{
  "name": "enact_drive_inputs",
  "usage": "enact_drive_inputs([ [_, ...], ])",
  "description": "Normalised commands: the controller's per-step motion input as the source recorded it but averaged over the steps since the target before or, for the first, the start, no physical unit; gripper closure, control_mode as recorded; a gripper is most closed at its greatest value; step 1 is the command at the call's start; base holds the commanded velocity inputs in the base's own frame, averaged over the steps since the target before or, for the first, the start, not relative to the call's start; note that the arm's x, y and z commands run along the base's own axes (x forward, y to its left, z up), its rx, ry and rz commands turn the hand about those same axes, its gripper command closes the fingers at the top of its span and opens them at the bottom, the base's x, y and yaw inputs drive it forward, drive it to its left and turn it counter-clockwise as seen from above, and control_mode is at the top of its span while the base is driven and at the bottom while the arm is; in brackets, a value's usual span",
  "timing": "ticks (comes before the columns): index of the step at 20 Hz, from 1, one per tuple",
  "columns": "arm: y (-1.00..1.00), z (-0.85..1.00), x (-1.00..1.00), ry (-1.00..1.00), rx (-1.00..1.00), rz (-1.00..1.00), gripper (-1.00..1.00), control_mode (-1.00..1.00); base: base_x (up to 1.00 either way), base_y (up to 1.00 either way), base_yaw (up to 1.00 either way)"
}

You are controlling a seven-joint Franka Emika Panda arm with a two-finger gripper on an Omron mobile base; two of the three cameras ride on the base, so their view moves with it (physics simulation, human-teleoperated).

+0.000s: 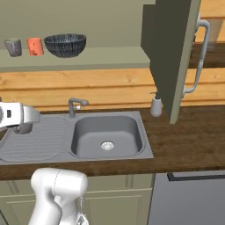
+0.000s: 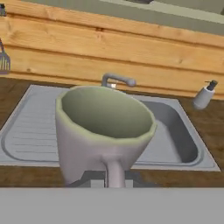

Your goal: Gather all objects into one cabinet and sort the glasses and bowls to opposite sides.

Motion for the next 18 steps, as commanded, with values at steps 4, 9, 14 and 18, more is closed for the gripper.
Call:
enact_drive_inputs([
  [4, -0.2, 0.64, -0.05, -0.1, 0.26, 0.0, 1.0, -1.0, 0.0, 0.0, 0.0],
  [9, -0.04, 0.5, -0.01, -0.12, 0.11, 0.0, 1.0, -1.0, 0.0, 0.0, 0.0],
  [14, 0.0, 0.23, -0.12, -0.17, -0.07, 0.0, 1.0, -1.0, 0.0, 0.0, 0.0],
  [18, 0.01, 0.32, -0.11, -0.17, -0.03, 0.02, 1.0, -1.0, 0.0, 0.0, 0.0],
])
